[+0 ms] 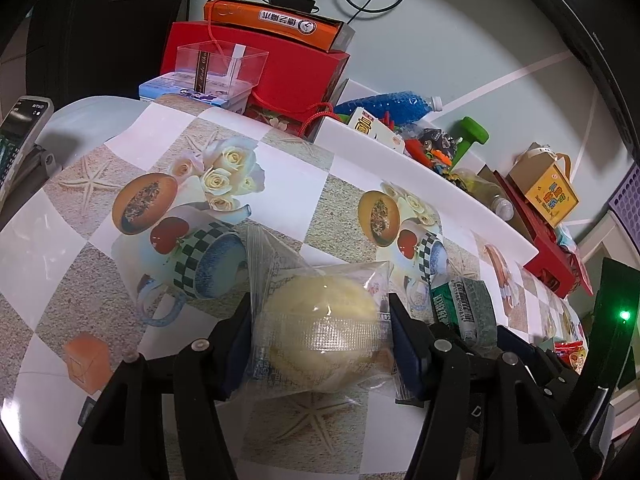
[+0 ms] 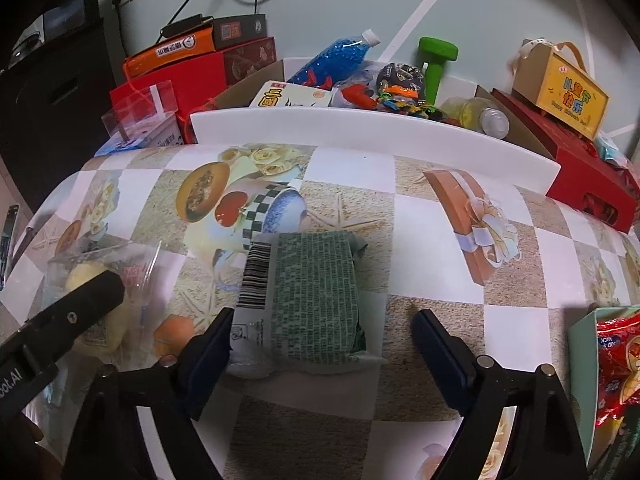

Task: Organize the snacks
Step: 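Grasp the round bun bag with the left tool while the right tool grasps the green-wrapped packet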

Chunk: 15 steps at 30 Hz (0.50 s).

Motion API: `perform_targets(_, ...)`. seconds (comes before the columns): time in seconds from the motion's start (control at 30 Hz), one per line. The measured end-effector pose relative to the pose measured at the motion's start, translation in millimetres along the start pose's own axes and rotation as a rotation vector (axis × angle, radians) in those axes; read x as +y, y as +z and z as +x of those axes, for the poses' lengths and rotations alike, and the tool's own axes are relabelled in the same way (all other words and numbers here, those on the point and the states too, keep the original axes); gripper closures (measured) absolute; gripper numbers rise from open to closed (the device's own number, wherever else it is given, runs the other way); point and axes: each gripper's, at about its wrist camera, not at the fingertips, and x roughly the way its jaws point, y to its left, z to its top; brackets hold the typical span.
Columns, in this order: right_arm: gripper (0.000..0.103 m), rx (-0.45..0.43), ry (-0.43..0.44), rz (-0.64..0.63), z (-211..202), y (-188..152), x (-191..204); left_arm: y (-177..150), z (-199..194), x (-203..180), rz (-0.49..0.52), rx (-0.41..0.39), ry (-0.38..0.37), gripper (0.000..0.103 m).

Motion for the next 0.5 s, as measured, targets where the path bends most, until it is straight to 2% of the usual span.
perform_targets(0.1, 0.028, -0.007, -0.001, -0.003, -1.7, 0.5, -0.2, 0.0, 0.4, -0.2, 0.002, 0.001, 0.001, 0.039)
perform_targets(0.17, 0.031, -0.008, -0.001, 0.0, -2.2, 0.6, -1.2, -0.2, 0.6, -0.3, 0.003, 0.002, 0.002, 0.039)
perform_targets(0.5, 0.034, -0.009, 0.007, 0.01, -4.4, 0.5, -3.4, -0.8, 1.0, -1.1, 0.008, 0.002, 0.003, 0.039)
